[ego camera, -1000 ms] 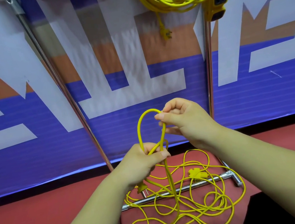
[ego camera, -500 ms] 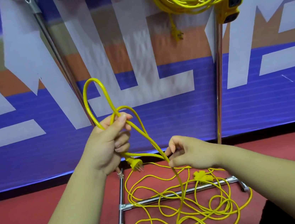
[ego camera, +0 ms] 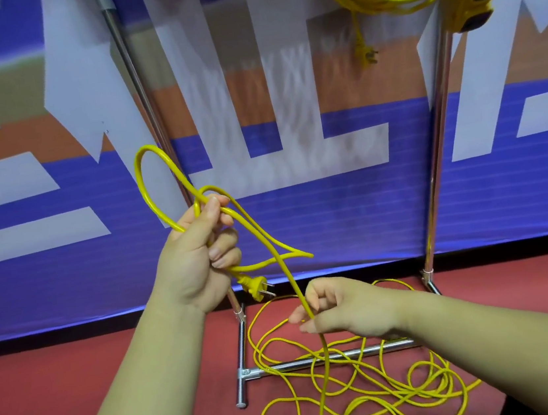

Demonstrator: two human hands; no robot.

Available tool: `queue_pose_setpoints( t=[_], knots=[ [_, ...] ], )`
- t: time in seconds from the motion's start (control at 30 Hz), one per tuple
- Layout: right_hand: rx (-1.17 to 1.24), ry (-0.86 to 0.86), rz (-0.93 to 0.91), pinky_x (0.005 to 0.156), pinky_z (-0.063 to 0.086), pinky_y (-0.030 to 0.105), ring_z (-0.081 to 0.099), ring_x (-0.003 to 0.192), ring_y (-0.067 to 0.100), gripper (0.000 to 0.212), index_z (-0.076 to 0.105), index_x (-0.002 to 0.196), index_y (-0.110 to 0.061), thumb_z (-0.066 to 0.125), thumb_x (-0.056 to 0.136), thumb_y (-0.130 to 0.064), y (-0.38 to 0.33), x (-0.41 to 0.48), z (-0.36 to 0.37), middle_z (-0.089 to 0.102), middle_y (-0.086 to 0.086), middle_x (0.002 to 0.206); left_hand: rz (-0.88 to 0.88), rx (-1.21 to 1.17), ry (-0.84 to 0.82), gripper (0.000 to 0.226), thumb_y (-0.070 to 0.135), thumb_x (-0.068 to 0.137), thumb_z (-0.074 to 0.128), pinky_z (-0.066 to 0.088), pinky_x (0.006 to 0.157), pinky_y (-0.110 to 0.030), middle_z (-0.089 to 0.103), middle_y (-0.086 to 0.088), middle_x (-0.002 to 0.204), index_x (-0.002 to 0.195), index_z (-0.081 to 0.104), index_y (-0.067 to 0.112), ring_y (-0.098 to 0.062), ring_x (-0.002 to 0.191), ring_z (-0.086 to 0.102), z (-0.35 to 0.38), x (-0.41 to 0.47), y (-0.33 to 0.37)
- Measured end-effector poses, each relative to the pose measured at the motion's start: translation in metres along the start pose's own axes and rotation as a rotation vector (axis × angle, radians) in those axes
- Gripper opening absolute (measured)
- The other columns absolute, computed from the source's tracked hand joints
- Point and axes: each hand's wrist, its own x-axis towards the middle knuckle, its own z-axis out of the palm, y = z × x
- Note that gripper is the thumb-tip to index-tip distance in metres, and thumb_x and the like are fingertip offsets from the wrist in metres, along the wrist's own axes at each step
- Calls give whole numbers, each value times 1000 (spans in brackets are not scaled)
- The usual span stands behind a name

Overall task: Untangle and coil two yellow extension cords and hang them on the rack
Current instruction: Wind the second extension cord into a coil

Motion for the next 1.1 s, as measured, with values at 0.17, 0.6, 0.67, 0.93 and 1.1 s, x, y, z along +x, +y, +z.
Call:
queue_pose_setpoints(
  t=[0.17,0.6,0.67,0.93,1.1],
  knots=[
    [95,16,8,85,48,44,70,88,28,25,46,85,-12,60,92,8,-4,2,5,74,12,94,29,11,54,23,25,92,56,16,37,-13,54,4,67,78,74,21,0,38,27,-13,2,3],
    [207,716,-50,60,54,33,65,59,16,16,57,85,-12,69,89,-2,-30,0,-43,70,17,81,-547,523,323,57,73,86,50,19,39,-20,38,1,59,75,50,17,-12,40,24,-36,12,-39],
    [-26,840,22,52,51,28,67,52,15,14,59,81,-14,68,89,-6,-17,1,-62,67,8,68,-569,505,384,66,81,86,37,18,39,-18,38,0,57,72,48,17,-12,38,24,-35,15,-39],
    [-828,408,406,56,46,24,63,72,20,12,66,85,-21,62,85,-10,26,1,-77,68,0,80,-431,361,306,41,45,104,42,15,34,-16,26,4,58,71,44,20,-7,38,20,-26,15,-47],
    [-1002,54,378,49,40,20,63,72,16,23,71,96,-14,56,83,-1,23,-6,-60,77,2,94,-339,148,180,41,47,102,43,17,35,-18,27,6,54,71,47,22,-5,37,21,-18,16,-42]
  ],
)
